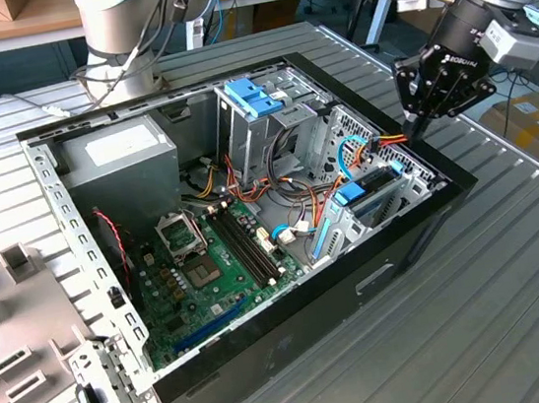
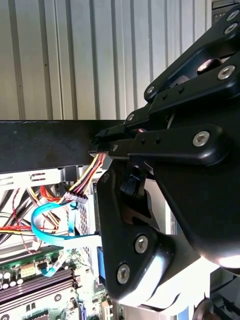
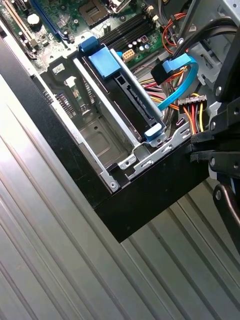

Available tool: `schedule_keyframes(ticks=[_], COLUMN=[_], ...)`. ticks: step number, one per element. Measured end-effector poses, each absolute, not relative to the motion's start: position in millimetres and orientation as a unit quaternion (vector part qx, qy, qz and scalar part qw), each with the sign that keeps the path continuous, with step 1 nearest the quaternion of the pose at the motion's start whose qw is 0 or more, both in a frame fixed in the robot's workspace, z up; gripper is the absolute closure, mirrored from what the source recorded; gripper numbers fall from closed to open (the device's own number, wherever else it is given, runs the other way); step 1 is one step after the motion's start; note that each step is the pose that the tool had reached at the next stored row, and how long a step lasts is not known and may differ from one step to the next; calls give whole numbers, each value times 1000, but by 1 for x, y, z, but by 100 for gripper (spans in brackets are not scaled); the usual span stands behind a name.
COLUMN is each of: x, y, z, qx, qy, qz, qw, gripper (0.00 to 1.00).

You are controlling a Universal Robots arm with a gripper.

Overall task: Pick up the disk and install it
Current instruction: 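Insert the first disk wire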

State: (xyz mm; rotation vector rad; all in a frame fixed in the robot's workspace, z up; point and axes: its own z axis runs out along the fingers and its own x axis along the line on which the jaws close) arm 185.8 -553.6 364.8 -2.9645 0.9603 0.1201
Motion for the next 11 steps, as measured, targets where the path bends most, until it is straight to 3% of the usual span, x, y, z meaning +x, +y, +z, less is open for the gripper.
schedule_keyframes(ticks=[11], x=[177], y=[-555], z=[365], qx=[-951], qy=[308], qz=[39], qw=[14], gripper=[82])
